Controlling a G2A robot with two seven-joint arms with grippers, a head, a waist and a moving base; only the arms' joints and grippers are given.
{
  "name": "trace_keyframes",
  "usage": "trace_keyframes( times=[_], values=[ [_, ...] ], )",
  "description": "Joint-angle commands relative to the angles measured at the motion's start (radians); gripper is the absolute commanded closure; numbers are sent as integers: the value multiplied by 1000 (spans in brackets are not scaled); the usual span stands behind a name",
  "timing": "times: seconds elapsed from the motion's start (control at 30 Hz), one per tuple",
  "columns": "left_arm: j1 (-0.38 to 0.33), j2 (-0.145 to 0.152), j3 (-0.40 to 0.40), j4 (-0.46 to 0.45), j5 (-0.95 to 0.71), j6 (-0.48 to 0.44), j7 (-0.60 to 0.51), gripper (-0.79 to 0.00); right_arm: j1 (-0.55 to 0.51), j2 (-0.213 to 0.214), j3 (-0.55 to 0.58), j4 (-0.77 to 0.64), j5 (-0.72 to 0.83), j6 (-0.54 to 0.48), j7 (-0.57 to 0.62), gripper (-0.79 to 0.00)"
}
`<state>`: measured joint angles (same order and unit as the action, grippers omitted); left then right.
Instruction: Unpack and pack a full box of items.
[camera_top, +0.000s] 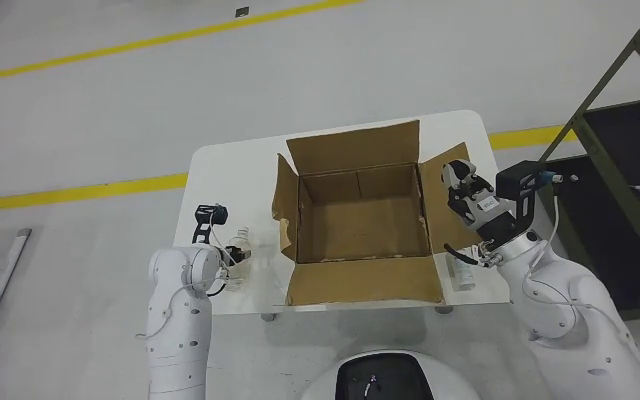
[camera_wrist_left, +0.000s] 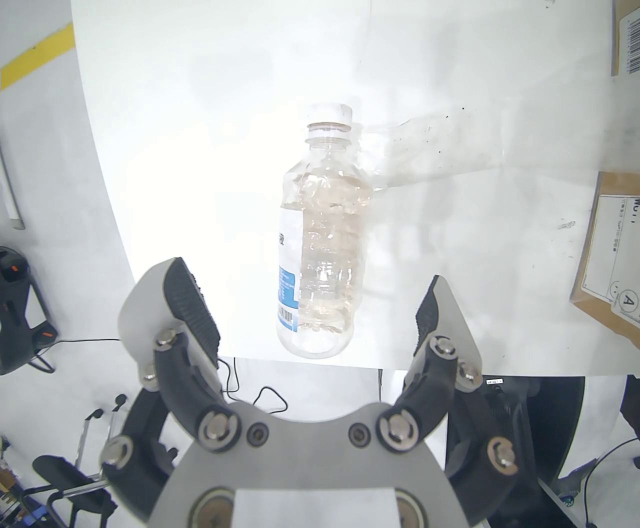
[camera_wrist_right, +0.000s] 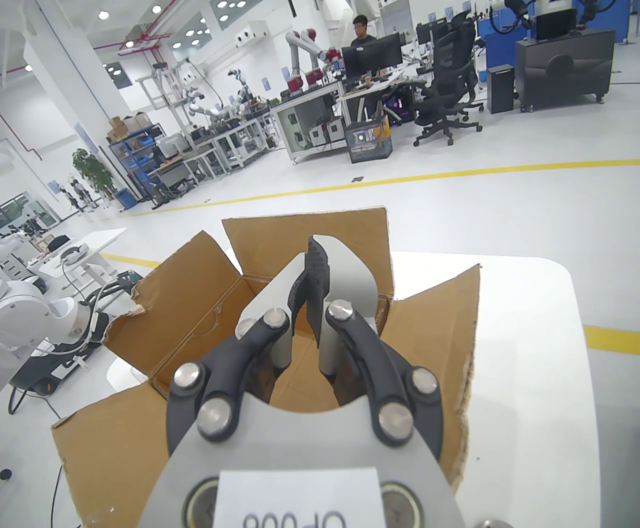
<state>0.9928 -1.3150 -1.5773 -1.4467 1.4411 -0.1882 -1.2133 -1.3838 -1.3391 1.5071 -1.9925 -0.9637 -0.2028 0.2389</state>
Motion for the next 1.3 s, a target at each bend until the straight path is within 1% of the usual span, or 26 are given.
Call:
trace_keyframes(
  times=[0.0,0.27,0.4,0.67,0.7,0.8,0.83,0.87,1.0,1.07,1.1,1.27],
  values=[
    [2,2,-4,19,-5,4,18,-785,0,0,0,0,0,0,0,0],
    [-41,10,2,125,-12,-12,23,-785,0,0,0,0,0,0,0,0],
    [-68,10,10,188,-56,-11,2,-785,0,0,0,0,0,0,0,0],
    [-112,17,22,287,-78,-24,3,-785,0,0,0,0,0,0,0,0],
    [-116,18,24,296,-79,-26,5,-767,0,0,0,0,0,0,0,0],
    [-124,20,32,322,-75,-28,16,-625,0,0,0,0,0,0,0,0],
    [-127,21,35,330,-76,-29,18,-594,0,0,0,0,0,0,0,0],
    [-130,22,38,337,-74,-29,23,-477,0,0,0,0,0,0,0,0],
    [-139,25,48,365,-69,-30,40,-197,0,0,0,0,0,0,0,0],
    [-144,26,52,378,-70,-31,47,-43,0,0,0,0,0,0,0,0],
    [-145,27,53,382,-68,-31,51,0,0,0,0,0,0,0,0,0],
    [-144,32,51,364,-84,-32,60,0,0,0,0,0,0,0,0,0]
  ],
)
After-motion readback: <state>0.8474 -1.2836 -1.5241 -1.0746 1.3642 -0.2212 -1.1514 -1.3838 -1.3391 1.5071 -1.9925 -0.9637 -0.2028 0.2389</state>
